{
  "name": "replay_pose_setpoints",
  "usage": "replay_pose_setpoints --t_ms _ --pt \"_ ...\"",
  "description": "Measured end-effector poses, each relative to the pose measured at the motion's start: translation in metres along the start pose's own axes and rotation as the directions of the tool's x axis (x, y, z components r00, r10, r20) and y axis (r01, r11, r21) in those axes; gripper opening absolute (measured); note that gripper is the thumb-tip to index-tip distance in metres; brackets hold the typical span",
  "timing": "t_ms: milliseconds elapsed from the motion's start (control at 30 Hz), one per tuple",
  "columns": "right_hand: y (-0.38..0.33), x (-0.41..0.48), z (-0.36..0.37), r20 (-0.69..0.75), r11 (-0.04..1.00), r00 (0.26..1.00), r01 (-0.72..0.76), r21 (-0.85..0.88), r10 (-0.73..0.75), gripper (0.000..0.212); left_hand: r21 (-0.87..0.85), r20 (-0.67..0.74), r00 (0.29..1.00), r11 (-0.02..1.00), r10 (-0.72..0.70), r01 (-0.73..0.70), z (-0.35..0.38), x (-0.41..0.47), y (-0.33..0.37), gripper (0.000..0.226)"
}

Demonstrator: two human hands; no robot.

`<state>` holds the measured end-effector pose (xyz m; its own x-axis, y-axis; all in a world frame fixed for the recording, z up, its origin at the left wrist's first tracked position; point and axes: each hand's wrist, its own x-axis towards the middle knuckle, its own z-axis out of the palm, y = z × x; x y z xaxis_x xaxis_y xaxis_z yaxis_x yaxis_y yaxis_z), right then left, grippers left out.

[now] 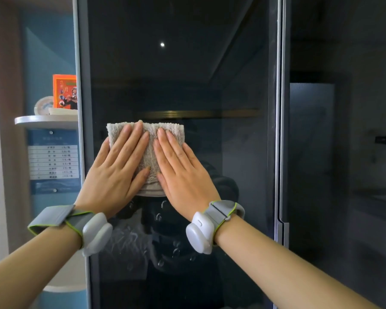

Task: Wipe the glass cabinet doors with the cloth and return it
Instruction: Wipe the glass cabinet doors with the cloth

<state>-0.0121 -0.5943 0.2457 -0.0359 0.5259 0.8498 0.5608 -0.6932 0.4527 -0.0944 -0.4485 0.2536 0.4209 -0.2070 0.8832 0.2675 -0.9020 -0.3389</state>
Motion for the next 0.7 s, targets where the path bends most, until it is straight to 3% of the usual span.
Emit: replay_pose_setpoints --t_ms 367,700 --pt "0.080 -0.033 0.000 0.018 0.990 0.993 -0.113 -0.088 0.115 0.056 0.064 -0.085 0.983 0.986 0.161 -0.156 0.012 0.056 0.073 0.057" --pt "0.121 -0.070 -0.005 0.066 0.970 0.972 -0.216 -0.116 0.224 0.055 0.066 -0.052 0.971 0.971 0.233 -0.229 0.028 0.079 0.130 0.057"
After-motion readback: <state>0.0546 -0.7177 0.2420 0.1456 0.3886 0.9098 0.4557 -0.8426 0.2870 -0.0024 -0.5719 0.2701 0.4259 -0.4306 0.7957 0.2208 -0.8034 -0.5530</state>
